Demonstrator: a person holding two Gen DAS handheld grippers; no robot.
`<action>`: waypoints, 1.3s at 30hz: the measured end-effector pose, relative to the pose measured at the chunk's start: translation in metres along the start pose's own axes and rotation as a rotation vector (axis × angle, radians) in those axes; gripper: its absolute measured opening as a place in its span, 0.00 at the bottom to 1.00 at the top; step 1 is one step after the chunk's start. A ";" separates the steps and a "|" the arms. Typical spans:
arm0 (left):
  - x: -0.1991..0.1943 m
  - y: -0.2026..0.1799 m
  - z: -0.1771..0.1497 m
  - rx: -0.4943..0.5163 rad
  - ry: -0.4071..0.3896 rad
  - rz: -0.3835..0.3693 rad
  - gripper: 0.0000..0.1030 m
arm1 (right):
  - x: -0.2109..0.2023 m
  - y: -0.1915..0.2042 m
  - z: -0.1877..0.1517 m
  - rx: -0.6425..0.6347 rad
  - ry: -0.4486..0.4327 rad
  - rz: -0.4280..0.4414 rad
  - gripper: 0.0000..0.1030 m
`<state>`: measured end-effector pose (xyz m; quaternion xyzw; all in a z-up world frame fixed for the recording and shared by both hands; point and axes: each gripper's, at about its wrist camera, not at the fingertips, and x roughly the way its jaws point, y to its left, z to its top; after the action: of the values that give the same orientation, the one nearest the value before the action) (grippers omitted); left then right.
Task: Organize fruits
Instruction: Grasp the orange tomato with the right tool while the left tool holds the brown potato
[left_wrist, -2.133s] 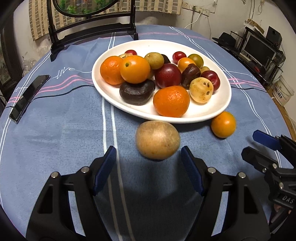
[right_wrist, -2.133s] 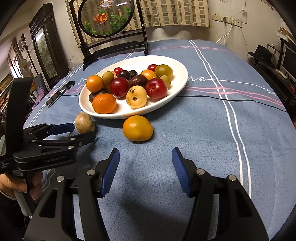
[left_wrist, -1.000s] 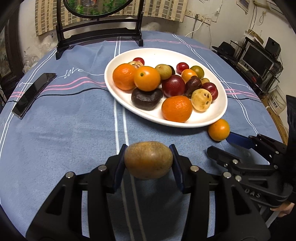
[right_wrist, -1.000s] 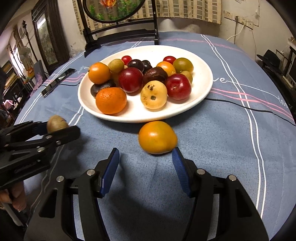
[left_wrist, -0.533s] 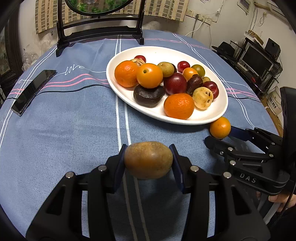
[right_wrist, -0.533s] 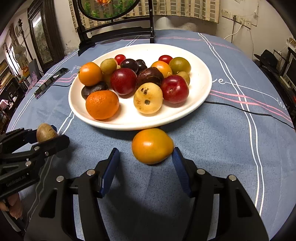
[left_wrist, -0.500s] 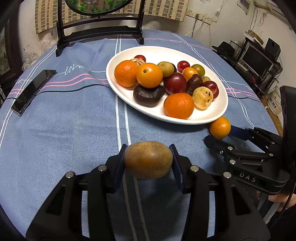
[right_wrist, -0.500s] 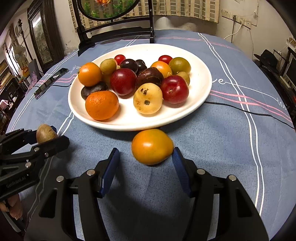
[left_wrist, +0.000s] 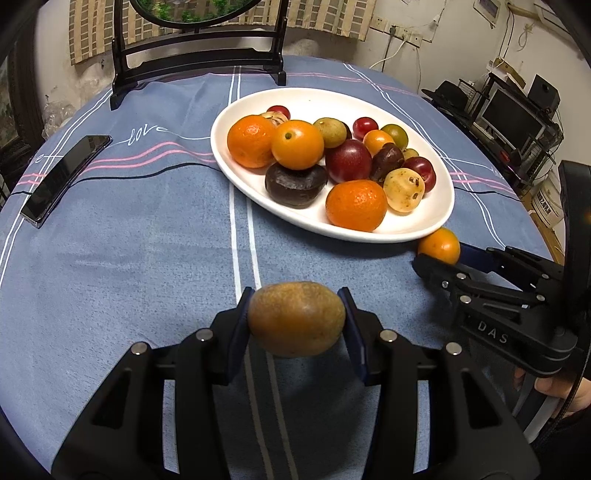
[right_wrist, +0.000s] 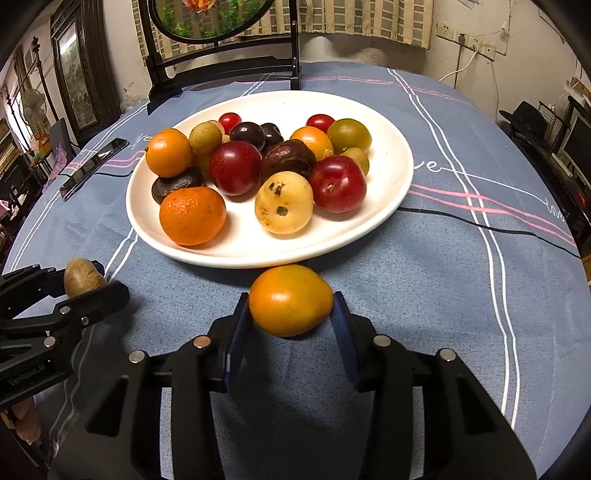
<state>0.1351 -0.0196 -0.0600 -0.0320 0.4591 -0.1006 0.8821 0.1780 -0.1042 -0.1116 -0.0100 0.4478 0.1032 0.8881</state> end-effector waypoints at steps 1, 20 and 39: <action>0.000 0.000 0.000 0.000 0.000 0.000 0.45 | 0.000 0.000 0.000 0.001 -0.001 0.001 0.42; -0.005 -0.004 -0.002 0.005 -0.003 0.000 0.45 | -0.011 -0.006 -0.006 0.014 -0.015 0.017 0.42; -0.014 -0.012 -0.005 0.022 -0.010 -0.002 0.45 | -0.038 -0.009 -0.014 0.022 -0.072 0.062 0.42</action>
<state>0.1214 -0.0282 -0.0497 -0.0233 0.4536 -0.1062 0.8845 0.1462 -0.1209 -0.0904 0.0174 0.4168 0.1258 0.9001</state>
